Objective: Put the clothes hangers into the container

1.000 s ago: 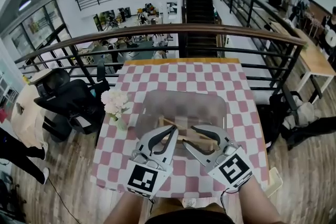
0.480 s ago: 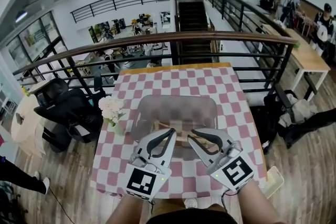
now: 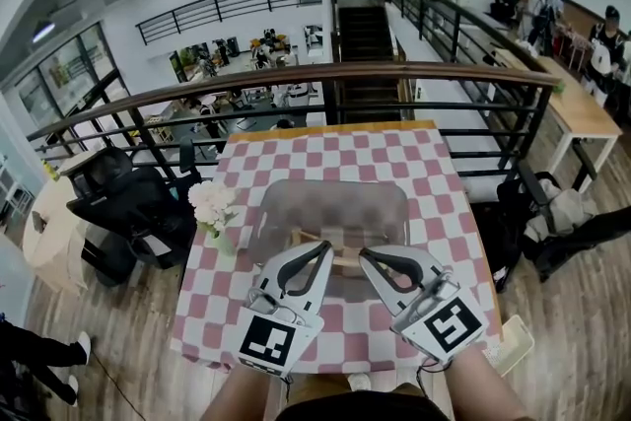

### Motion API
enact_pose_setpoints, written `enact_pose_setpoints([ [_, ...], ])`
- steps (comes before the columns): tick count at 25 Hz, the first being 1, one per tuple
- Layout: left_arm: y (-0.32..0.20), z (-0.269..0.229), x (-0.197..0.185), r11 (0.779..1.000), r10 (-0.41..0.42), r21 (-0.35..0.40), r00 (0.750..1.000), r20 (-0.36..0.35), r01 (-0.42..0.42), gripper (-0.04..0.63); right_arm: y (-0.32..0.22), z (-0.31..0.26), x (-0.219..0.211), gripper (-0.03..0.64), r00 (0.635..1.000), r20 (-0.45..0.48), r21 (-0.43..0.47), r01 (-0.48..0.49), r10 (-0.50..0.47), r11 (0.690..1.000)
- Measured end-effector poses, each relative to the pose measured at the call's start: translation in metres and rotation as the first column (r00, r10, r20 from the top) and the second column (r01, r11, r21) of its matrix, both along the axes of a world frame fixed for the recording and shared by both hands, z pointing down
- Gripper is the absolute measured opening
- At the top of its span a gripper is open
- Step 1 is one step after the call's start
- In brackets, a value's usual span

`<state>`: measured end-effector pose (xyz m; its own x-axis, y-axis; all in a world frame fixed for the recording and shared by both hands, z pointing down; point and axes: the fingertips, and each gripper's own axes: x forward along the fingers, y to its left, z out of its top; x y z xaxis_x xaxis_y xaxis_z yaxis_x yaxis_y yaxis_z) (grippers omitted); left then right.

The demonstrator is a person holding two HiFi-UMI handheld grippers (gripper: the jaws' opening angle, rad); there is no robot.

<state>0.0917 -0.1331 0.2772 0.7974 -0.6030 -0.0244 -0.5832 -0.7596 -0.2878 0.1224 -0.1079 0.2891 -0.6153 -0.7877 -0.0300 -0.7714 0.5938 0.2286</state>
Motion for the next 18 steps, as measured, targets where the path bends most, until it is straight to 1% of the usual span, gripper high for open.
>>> enact_pose_setpoints([
  [10, -0.0002, -0.0012, 0.0083, 1.000, 0.012, 0.010, 1.000, 0.004, -0.012, 0.009, -0.0066, 0.0062, 0.0095, 0.031, 0.999, 0.011, 0.000, -0.039, 0.039, 0.999],
  [18, -0.0005, -0.0066, 0.0081, 1.000, 0.018, 0.023, 1.000, -0.002, -0.018, 0.009, -0.0080, 0.0032, 0.0064, 0.031, 0.999, 0.029, -0.006, -0.032, 0.032, 0.999],
])
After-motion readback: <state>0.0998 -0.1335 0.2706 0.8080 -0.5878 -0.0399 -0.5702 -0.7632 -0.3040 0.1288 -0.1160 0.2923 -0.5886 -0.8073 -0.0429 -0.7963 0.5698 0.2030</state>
